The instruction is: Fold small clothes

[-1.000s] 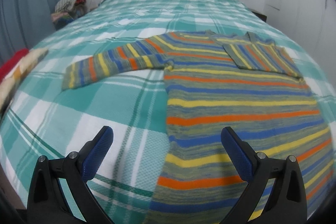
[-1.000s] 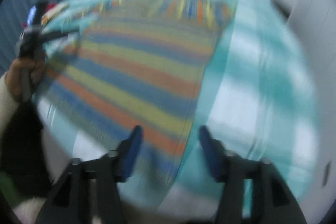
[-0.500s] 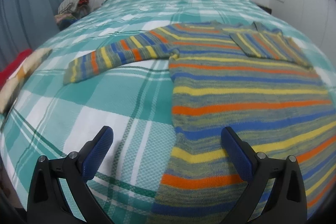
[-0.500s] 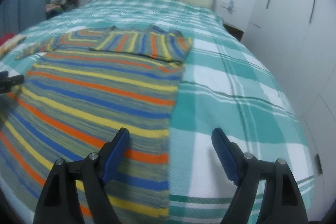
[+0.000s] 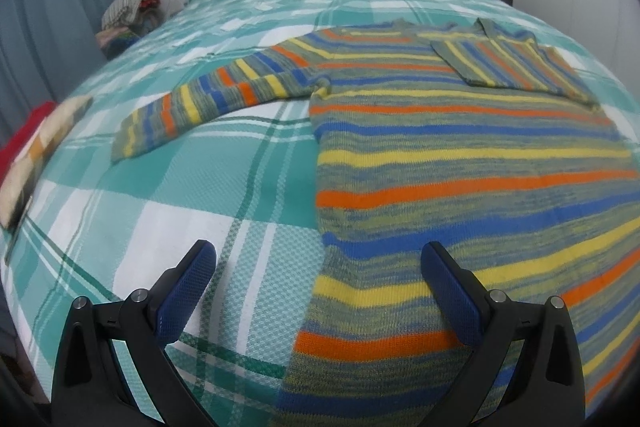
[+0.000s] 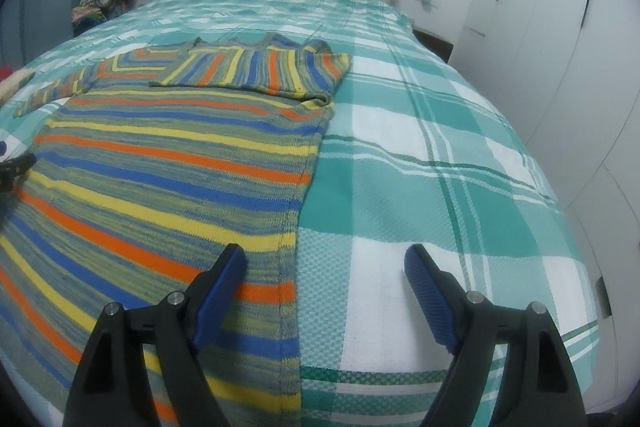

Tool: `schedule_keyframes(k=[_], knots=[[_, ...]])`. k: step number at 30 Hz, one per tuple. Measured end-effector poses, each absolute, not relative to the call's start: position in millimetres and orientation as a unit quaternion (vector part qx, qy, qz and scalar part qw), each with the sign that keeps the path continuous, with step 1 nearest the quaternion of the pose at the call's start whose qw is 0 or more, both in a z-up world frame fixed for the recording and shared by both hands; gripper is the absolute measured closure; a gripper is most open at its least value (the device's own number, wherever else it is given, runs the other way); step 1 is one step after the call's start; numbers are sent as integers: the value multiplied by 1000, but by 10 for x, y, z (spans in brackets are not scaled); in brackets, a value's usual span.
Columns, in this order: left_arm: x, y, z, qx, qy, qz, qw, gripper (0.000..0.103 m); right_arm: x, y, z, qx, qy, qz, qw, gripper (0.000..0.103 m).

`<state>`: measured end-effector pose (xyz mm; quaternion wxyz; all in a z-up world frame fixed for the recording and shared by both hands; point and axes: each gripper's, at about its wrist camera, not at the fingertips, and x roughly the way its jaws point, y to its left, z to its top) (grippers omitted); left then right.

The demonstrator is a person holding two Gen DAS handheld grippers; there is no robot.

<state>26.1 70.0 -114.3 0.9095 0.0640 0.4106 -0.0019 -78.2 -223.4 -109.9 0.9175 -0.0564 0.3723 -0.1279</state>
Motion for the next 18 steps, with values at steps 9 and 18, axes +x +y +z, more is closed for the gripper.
schedule_keyframes(k=[9, 18], knots=[[681, 1889, -342, -69, 395, 5, 916, 1, -816, -2264, -1040, -35, 366, -113, 923, 22], [1695, 3421, -851, -203, 463, 90, 858, 3, -775, -2153, -1092, -49, 367, -102, 923, 22]])
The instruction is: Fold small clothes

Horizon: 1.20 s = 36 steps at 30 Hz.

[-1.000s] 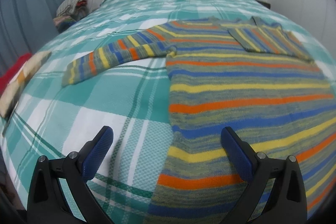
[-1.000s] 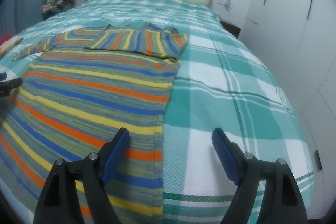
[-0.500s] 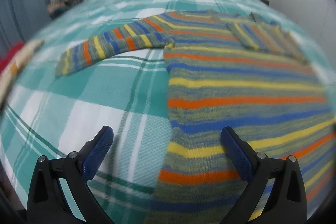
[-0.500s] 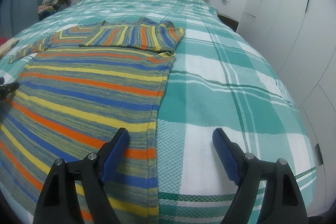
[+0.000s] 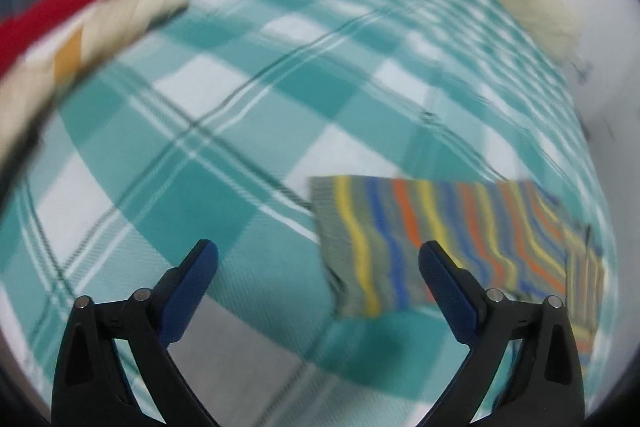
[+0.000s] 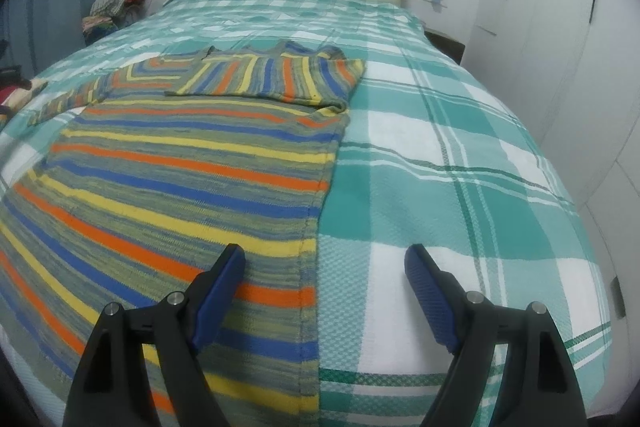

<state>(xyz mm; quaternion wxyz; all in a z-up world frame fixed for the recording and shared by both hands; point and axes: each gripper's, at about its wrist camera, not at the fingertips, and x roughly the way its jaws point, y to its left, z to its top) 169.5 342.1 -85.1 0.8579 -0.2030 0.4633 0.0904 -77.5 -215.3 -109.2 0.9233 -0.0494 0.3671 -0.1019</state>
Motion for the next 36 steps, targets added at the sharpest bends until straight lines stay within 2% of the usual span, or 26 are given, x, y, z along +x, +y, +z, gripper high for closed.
schedule_keyframes(k=[2, 5, 7, 8, 9, 11, 16, 21, 24, 27, 28, 29, 30, 31, 32, 36], knots=[[1753, 3432, -983, -225, 467, 80, 851, 6, -773, -2143, -1103, -54, 366, -103, 923, 22], [1868, 3359, -1156, -249, 474, 64, 842, 26, -775, -2141, -1114, -58, 365, -104, 924, 22], [1932, 3260, -1155, -246, 466, 53, 848, 32, -770, -2153, -1120, -56, 366, -104, 923, 22], [1960, 3222, -1136, -242, 464, 40, 851, 53, -772, -2154, -1118, -54, 366, -103, 923, 22], [2025, 3162, -1136, -235, 472, 25, 850, 96, -774, -2160, -1114, -51, 367, -103, 923, 22], [2096, 3041, -1097, -210, 485, 34, 848, 99, -785, -2170, -1089, -45, 367, -101, 924, 22], [2168, 2448, -369, -125, 443, 5, 888, 100, -857, -2221, -957, -15, 356, -85, 930, 22], [2233, 1186, 435, -22, 404, -110, 908, 100, -895, -2280, -831, 14, 347, -68, 935, 21], [2235, 355, 598, 24, 391, -173, 904, 100, -924, -2299, -797, 21, 343, -64, 937, 21], [2271, -367, 469, 62, 397, -212, 891, 97, -958, -2325, -791, 18, 342, -66, 937, 21], [2291, -536, 370, 67, 407, -224, 883, 92, -966, -2339, -795, 18, 342, -67, 937, 21], [2319, -709, 237, 72, 426, -237, 870, 74, -973, -2363, -797, 21, 343, -68, 937, 21], [2323, -851, 92, 79, 444, -236, 861, 41, -982, -2385, -795, 24, 343, -70, 936, 21], [2287, -924, -39, 87, 449, -219, 862, 31, -994, -2413, -788, 27, 342, -71, 937, 21], [2262, -941, -96, 90, 445, -210, 866, 24, -1004, -2439, -780, 31, 340, -73, 937, 21], [2170, -682, -230, 85, 456, -179, 867, 23, -1056, -2538, -748, 50, 336, -78, 937, 21]])
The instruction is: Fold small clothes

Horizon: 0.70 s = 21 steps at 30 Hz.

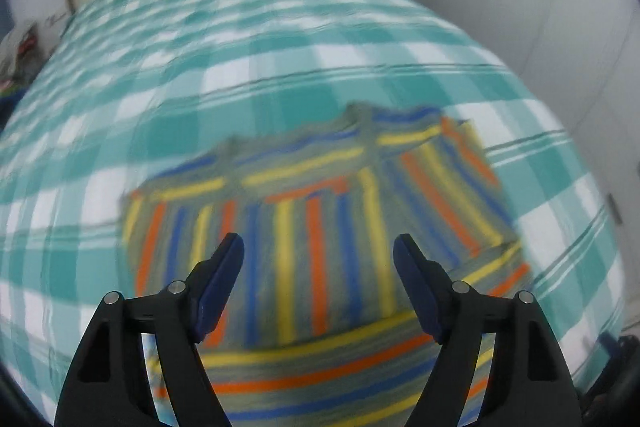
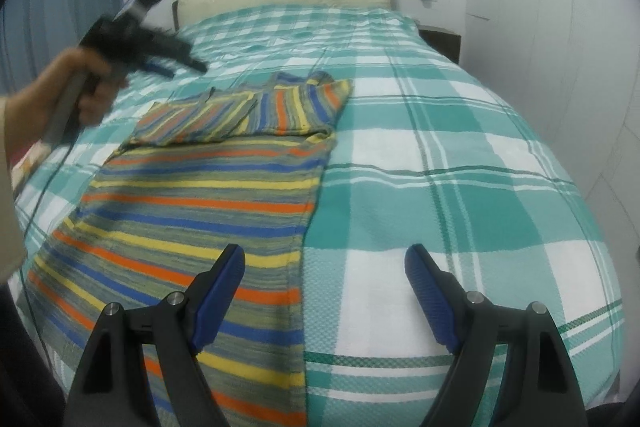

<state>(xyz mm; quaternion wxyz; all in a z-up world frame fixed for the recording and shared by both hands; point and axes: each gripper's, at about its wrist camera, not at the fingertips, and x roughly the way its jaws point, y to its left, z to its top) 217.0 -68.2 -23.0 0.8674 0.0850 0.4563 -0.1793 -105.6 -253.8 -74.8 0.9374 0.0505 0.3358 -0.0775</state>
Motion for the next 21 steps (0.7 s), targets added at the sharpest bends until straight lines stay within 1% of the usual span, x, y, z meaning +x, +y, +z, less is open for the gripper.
schedule_keyframes(k=[1, 3, 5, 7, 10, 13, 15, 16, 18, 19, 21], knots=[[2151, -563, -231, 79, 459, -168, 869, 22, -1050, -2559, -751, 55, 337, -77, 937, 21], [2038, -175, -234, 62, 460, -139, 875, 16, -1035, -2600, -754, 71, 341, -73, 935, 21], [1836, 247, -279, 44, 463, -109, 879, 13, -1035, -2622, -748, 85, 341, -68, 934, 21], [1611, 532, -389, 26, 477, -98, 873, 13, -1021, -2625, -758, 87, 344, -64, 933, 21], [945, 874, -633, -3, 500, -80, 862, 12, -997, -2588, -817, 93, 363, -44, 926, 20], [296, 810, -891, 45, 503, -65, 860, 9, -989, -2433, -879, 98, 387, -1, 917, 19], [-64, 739, -1122, 107, 508, -19, 855, 9, -993, -2235, -950, 69, 415, 25, 907, 17], [-196, 746, -1201, 123, 508, -8, 853, 8, -1009, -2123, -1011, 40, 435, 28, 899, 17], [-482, 826, -1204, 137, 479, 10, 867, 3, -1080, -1987, -1190, -25, 479, 9, 878, 17], [-601, 846, -1186, 157, 469, 25, 869, 3, -1152, -1972, -1301, -61, 498, -7, 865, 17], [-741, 891, -1128, 180, 458, 37, 870, 3, -1351, -2069, -1353, -79, 499, -30, 862, 13]])
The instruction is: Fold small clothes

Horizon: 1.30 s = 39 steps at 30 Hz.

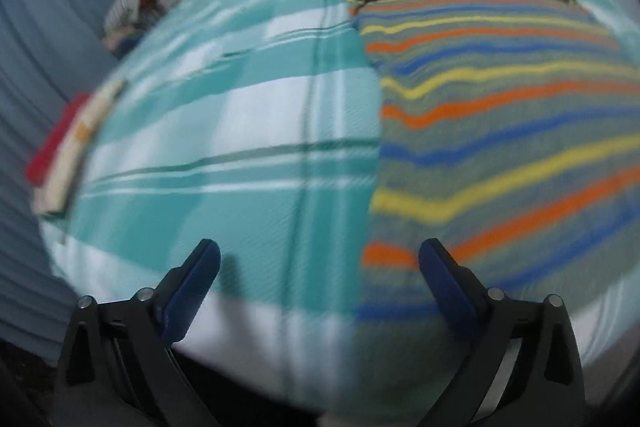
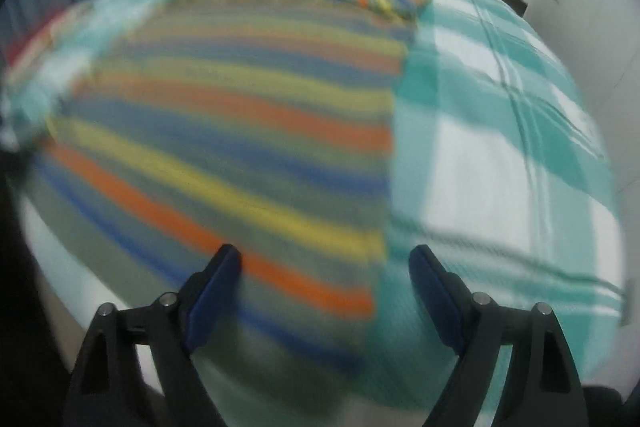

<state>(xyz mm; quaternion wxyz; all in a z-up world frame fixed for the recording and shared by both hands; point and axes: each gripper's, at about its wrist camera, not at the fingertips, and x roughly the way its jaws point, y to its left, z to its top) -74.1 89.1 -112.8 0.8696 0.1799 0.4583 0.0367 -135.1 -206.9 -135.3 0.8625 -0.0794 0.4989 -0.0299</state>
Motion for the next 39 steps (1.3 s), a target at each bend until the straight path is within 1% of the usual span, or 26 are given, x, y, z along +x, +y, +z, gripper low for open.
schedule_keyframes(k=[1, 3, 7, 11, 14, 17, 21, 24, 26, 32, 39], knots=[[-772, 907, -1078, 178, 455, 40, 871, 3, -1403, -2141, -1346, -78, 504, -47, 859, 11], [-802, 940, -934, 153, 444, 21, 882, 4, -1482, -2344, -1226, -37, 498, -76, 863, 11], [-608, 691, -591, 100, 396, -45, 912, 3, -1304, -2511, -857, -6, 430, -103, 897, 11], [-263, 330, -491, 78, 383, -86, 916, 3, -922, -2556, -650, 1, 369, -122, 921, 10], [-5, 119, -623, 55, 363, -105, 924, 3, -770, -2563, -761, -17, 344, -148, 927, 10], [146, 52, -906, 49, 363, -85, 927, 3, -733, -2630, -969, -10, 363, -164, 917, 10], [310, 111, -1265, 32, 410, -73, 909, 3, -706, -2707, -1109, -19, 374, -181, 910, 10], [311, 116, -1246, 30, 407, -75, 910, 3, -680, -2779, -1214, -1, 386, -180, 905, 10], [320, 114, -1231, 29, 407, -76, 910, 3, -669, -2796, -1236, 1, 387, -185, 903, 6], [334, 92, -1267, 33, 413, -75, 907, 1, -643, -2823, -1283, 5, 389, -192, 901, 1], [317, 71, -1312, 40, 413, -71, 907, 1, -625, -2839, -1295, 4, 390, -194, 900, 1]])
